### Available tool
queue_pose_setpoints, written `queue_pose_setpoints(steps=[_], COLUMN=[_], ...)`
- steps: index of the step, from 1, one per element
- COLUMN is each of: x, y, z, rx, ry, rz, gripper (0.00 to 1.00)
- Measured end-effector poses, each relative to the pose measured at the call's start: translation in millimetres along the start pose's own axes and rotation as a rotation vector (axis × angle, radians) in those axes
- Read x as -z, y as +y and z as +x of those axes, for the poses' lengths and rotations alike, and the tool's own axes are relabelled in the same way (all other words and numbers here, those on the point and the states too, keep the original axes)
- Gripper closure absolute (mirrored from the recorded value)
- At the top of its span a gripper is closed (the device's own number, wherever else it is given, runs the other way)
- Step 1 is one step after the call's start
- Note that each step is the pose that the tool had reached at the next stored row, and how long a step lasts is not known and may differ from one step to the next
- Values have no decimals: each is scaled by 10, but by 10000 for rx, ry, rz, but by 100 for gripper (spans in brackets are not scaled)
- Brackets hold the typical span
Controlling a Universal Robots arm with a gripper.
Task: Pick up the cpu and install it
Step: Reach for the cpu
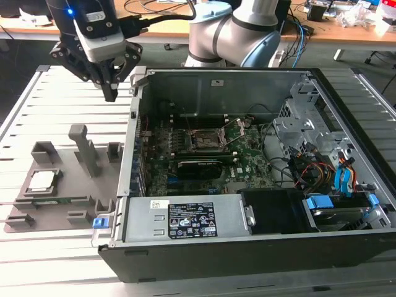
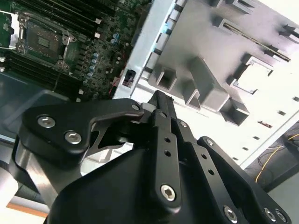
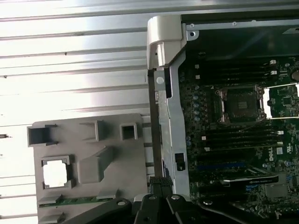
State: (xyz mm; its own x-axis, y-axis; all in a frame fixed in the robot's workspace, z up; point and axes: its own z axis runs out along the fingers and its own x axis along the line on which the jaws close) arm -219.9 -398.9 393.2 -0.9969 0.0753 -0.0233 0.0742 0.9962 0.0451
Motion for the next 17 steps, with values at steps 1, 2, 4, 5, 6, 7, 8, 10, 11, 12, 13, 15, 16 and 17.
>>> queue_pose_setpoints(steps=[1, 2, 4, 5, 6, 7, 8, 10, 11, 12, 13, 15, 16, 17], x=[1, 2, 4, 4, 5, 6, 8, 10, 11, 12, 14, 15, 16, 17], y=[-3, -7, -11, -13, -16, -19, -22, -28, -32, -36, -40, -45, -49, -51], z=[39, 86, 154, 173, 220, 255, 300, 384, 434, 475, 531, 605, 651, 680], rx=[1, 1, 0, -1, 0, 1, 0, 0, 0, 1, 1, 0, 0, 1], ry=[0, 0, 0, -1, 0, 0, 0, 0, -1, 0, 0, -1, -1, 0], rz=[0, 0, 0, -1, 0, 0, 0, 0, -1, 0, 0, 0, -1, 0], gripper=[89, 89, 89, 89, 89, 89, 89, 89, 89, 89, 89, 89, 89, 89])
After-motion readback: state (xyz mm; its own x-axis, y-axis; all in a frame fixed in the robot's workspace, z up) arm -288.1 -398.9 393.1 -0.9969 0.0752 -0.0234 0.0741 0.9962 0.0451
